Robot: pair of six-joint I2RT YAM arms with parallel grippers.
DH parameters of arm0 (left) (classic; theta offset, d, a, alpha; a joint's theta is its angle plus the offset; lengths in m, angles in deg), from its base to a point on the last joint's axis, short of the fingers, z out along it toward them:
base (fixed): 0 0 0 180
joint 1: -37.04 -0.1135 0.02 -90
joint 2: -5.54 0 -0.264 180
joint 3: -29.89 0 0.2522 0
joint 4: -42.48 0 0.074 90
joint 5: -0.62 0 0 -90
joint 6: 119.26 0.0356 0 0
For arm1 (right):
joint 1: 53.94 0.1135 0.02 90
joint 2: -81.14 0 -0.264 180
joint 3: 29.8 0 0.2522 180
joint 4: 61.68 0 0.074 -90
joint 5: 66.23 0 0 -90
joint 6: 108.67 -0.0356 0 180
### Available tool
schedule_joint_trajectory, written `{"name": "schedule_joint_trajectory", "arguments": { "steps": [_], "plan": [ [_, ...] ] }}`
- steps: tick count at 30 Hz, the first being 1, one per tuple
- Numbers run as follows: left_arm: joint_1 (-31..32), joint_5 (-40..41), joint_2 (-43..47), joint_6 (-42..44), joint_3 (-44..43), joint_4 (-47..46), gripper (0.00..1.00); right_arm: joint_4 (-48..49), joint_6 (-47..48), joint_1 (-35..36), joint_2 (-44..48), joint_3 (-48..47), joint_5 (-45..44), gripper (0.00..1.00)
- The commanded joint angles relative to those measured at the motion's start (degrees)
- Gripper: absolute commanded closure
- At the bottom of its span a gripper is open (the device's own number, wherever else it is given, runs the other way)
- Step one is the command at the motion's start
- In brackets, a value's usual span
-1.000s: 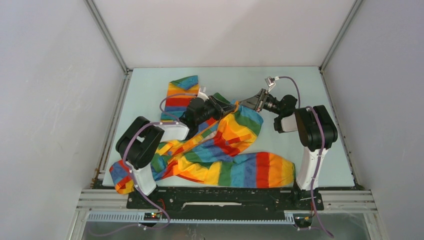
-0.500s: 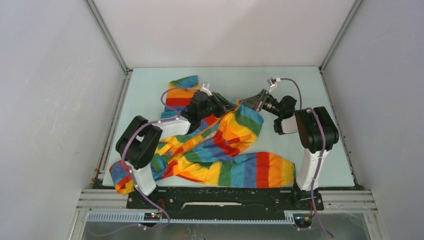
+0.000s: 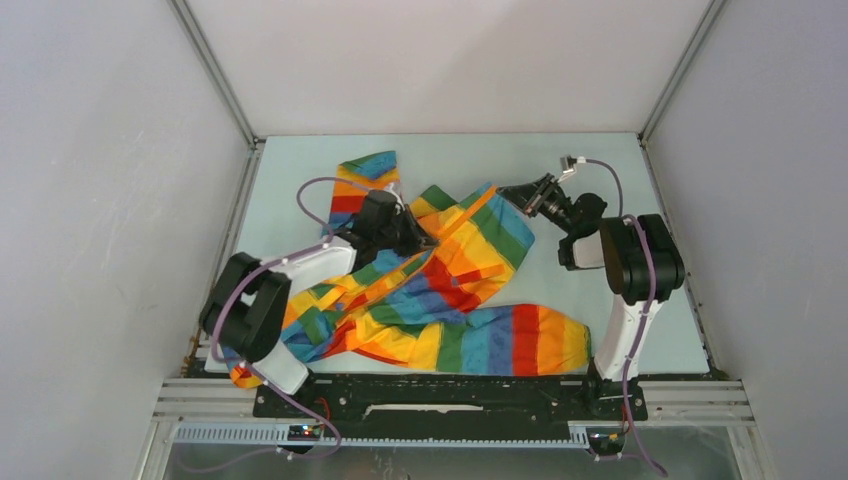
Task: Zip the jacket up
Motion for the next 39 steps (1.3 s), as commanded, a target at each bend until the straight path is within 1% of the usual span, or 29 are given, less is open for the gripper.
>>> {"name": "schedule_joint_trajectory", "arguments": {
  "steps": [1,5,9,11,14,18,22,24,27,31,32,33,34,35,36,37,38,39],
  "plan": [
    [-1.8,2.7,8.6,8.3,5.0,16.2,1.0,3.4,0.4,-3.9,2.4,-0.2,-7.2,1.0],
    [-2.1,5.9,15.9,10.5,9.1,23.6,1.0,0.4,3.0,-4.7,3.3,-0.3,-8.8,1.0],
    [-2.7,14.1,22.1,11.2,10.1,37.9,1.0,-2.9,6.4,-4.7,3.8,-0.1,-10.6,1.0],
    [-3.5,18.0,26.0,9.4,11.7,41.5,1.0,-3.1,7.0,-4.8,3.7,0.0,-11.7,1.0],
    [-5.5,20.8,31.9,6.7,15.1,47.6,1.0,-2.2,6.8,-4.7,3.0,0.0,-12.9,1.0],
    [-11.0,23.7,38.6,2.8,18.6,54.7,1.0,-2.3,7.8,-6.6,2.5,-0.2,-12.9,1.0],
    [-14.2,27.4,43.7,-1.8,18.1,61.0,1.0,-1.3,7.3,-8.1,1.3,-0.4,-11.8,1.0],
    [-17.1,30.1,45.8,-3.4,17.7,64.2,1.0,-1.2,7.4,-8.7,0.7,-0.6,-11.1,1.0],
    [-19.9,31.4,48.1,-5.4,18.4,65.1,1.0,-0.5,6.9,-9.1,-0.1,-0.9,-10.0,1.0],
    [-20.1,32.0,49.3,-5.6,19.1,62.7,1.0,0.1,6.3,-8.2,-1.1,-2.0,-7.2,1.0],
    [-20.1,32.1,49.6,-5.2,19.0,61.7,0.97,-1.4,6.3,-7.7,-1.3,-2.6,-6.4,1.0],
    [-20.1,32.6,50.0,-5.2,18.6,61.6,0.8,-3.6,6.7,-7.2,-1.4,-3.3,-5.7,1.0],
    [-20.1,33.3,50.7,-5.7,18.3,61.6,0.61,-5.7,7.4,-6.6,-1.2,-3.5,-5.5,0.93],
    [-20.1,33.8,51.8,-5.8,18.3,61.2,0.48,-9.1,7.9,-6.2,-0.8,-3.5,-5.5,0.85],
    [-20.1,34.1,53.1,-5.9,18.2,60.8,0.36,-12.6,8.8,-5.7,0.0,-3.5,-6.0,0.77],
    [-20.1,34.6,54.5,-6.1,18.0,60.5,0.28,-16.4,10.7,-5.4,1.2,-3.6,-6.5,0.49],
    [-20.1,34.6,55.8,-6.1,17.7,60.1,0.2,-21.7,12.6,-5.4,3.0,-3.6,-7.3,0.29],
    [-20.1,34.8,56.7,-5.6,17.1,59.9,0.15,-27.6,15.1,-5.4,5.5,-3.6,-8.5,0.22]
  ]
}}
